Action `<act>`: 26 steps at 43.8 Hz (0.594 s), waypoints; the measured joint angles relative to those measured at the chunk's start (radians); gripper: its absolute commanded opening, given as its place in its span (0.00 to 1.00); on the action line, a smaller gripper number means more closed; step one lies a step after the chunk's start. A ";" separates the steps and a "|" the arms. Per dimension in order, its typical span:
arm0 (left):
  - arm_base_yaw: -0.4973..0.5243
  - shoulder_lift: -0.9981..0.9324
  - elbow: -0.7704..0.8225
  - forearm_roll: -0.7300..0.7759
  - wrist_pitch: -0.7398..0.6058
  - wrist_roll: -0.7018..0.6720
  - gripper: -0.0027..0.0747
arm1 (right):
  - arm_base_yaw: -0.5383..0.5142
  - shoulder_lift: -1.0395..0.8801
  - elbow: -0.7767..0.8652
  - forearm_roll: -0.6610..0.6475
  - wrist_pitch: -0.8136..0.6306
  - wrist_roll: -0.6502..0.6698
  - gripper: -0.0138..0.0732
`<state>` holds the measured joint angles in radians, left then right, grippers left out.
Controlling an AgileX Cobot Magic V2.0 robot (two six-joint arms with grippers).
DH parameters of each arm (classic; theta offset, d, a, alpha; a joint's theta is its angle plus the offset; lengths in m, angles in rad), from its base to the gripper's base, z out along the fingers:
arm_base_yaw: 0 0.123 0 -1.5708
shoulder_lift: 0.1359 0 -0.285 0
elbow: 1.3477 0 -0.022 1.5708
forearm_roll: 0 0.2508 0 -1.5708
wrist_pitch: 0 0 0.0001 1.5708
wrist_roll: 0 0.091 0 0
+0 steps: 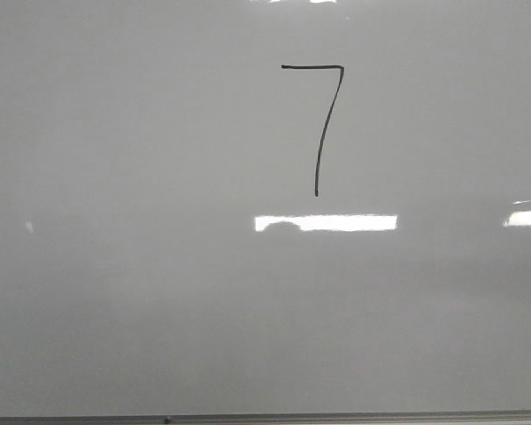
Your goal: Write number 7 on whiteboard
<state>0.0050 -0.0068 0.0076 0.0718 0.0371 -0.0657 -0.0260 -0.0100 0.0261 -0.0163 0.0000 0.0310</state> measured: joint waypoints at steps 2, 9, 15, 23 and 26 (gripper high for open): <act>0.000 0.000 0.000 0.000 0.000 0.000 0.01 | 0.000 0.000 0.000 -0.007 0.000 0.009 0.08; 0.000 0.000 0.000 0.000 0.000 0.000 0.01 | 0.000 0.000 0.000 -0.013 0.000 0.017 0.08; 0.000 0.000 0.000 0.000 0.000 0.000 0.01 | 0.000 0.000 0.000 -0.015 0.000 0.019 0.08; 0.000 0.000 0.000 0.000 0.000 0.000 0.01 | 0.000 0.000 0.000 -0.016 0.000 0.021 0.08; 0.000 0.000 0.000 0.000 0.000 0.000 0.01 | 0.000 0.000 0.000 -0.016 0.000 0.021 0.08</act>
<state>0.0050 -0.0068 0.0076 0.0718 0.0371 -0.0657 -0.0260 -0.0100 0.0261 -0.0319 0.0000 0.0522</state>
